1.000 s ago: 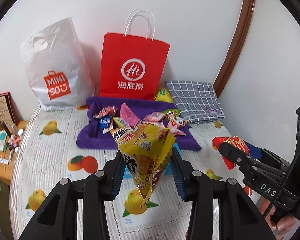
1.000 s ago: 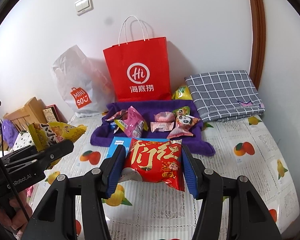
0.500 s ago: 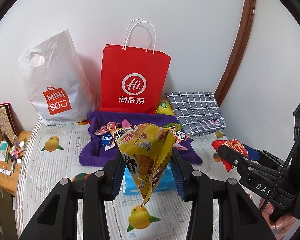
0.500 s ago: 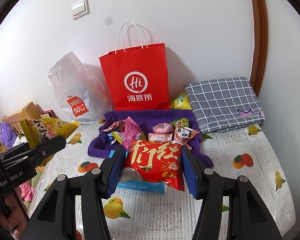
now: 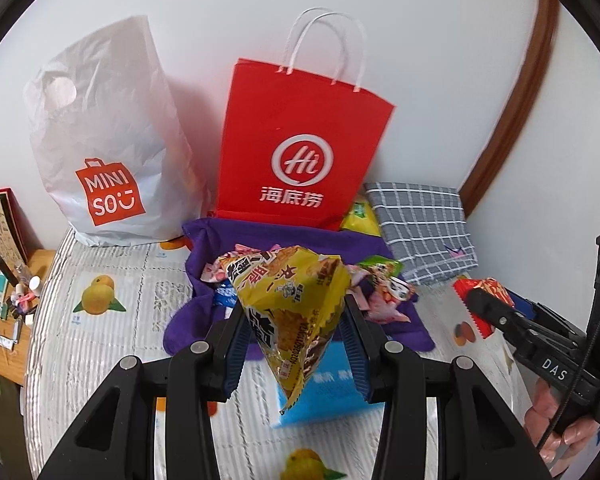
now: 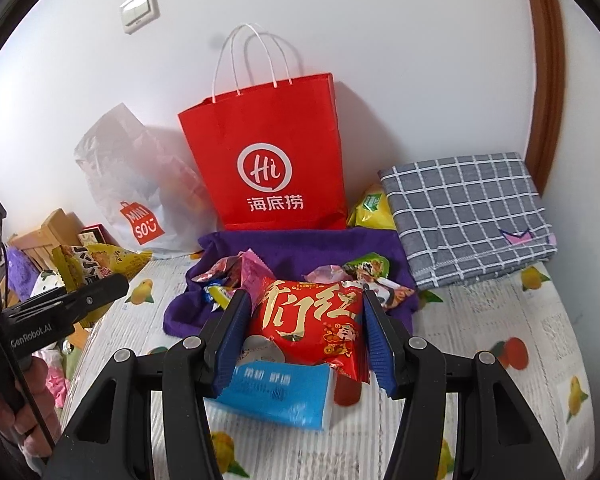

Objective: Organize snacks
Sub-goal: 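Lower both held snacks over the purple towel, then open both grippers to drop the snacks onto the towel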

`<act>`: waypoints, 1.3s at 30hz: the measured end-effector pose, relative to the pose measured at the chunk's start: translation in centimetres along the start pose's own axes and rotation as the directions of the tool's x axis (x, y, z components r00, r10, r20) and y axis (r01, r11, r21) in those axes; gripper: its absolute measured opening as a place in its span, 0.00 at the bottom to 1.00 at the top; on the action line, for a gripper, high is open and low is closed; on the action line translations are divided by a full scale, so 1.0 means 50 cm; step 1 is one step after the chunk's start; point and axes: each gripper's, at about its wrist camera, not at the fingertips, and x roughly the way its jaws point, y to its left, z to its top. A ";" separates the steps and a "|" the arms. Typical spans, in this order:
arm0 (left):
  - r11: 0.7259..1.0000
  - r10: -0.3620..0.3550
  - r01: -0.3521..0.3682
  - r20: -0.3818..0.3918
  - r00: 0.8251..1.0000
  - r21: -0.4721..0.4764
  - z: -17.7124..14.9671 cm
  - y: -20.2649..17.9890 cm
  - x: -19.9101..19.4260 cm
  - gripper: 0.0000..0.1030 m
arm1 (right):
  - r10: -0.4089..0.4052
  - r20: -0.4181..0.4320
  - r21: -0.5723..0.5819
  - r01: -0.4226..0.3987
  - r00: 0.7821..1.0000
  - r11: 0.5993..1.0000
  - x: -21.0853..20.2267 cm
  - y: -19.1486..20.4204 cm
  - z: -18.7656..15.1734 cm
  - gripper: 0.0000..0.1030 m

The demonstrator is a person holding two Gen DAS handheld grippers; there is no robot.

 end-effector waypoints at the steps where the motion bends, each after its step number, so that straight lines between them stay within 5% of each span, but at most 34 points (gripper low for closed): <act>1: 1.000 0.004 -0.004 -0.005 1.000 -0.005 0.005 0.007 0.011 0.40 | 0.006 -0.008 0.003 -0.006 1.000 1.000 0.015 -0.005 0.005 0.53; 20: 0.995 -0.005 -0.011 -0.150 0.989 -0.101 0.066 0.072 0.272 0.40 | 0.072 -0.144 0.072 -0.062 0.987 0.995 0.268 -0.057 0.050 0.54; 39: 0.993 -0.065 0.044 -0.203 0.977 -0.107 0.055 0.057 0.357 0.40 | 0.013 -0.208 -0.041 -0.022 0.978 0.999 0.361 -0.033 0.024 0.55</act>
